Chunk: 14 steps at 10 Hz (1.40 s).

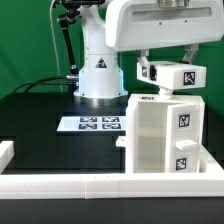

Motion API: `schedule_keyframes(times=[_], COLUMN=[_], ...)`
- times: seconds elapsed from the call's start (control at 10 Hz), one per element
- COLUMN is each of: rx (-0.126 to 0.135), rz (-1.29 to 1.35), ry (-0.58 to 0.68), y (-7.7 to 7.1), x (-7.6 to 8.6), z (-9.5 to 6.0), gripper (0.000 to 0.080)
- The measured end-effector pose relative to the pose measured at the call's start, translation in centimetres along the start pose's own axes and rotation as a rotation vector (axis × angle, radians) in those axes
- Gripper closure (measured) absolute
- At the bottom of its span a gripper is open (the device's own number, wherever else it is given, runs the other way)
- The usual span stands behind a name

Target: Assemble cabinet

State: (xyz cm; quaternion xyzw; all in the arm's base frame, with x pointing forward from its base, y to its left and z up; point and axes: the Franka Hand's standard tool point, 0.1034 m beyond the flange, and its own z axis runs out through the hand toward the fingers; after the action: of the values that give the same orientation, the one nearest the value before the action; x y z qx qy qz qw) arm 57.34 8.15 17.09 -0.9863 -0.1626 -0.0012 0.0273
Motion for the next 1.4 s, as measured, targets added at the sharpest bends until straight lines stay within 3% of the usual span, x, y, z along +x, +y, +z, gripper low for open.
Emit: schedule_keyframes(times=[0.7,0.9,1.4], rx=[-0.006,-0.007,-0.009], rz=[-0.031,-0.007,-0.011], ry=[0.022,0.032,0.034], y=[0.5,0.6,0.7], x=[0.5,-0.4,-0.5], z=[0.0,0.9,1.5], gripper=[0.0239,0.0239,0.0239])
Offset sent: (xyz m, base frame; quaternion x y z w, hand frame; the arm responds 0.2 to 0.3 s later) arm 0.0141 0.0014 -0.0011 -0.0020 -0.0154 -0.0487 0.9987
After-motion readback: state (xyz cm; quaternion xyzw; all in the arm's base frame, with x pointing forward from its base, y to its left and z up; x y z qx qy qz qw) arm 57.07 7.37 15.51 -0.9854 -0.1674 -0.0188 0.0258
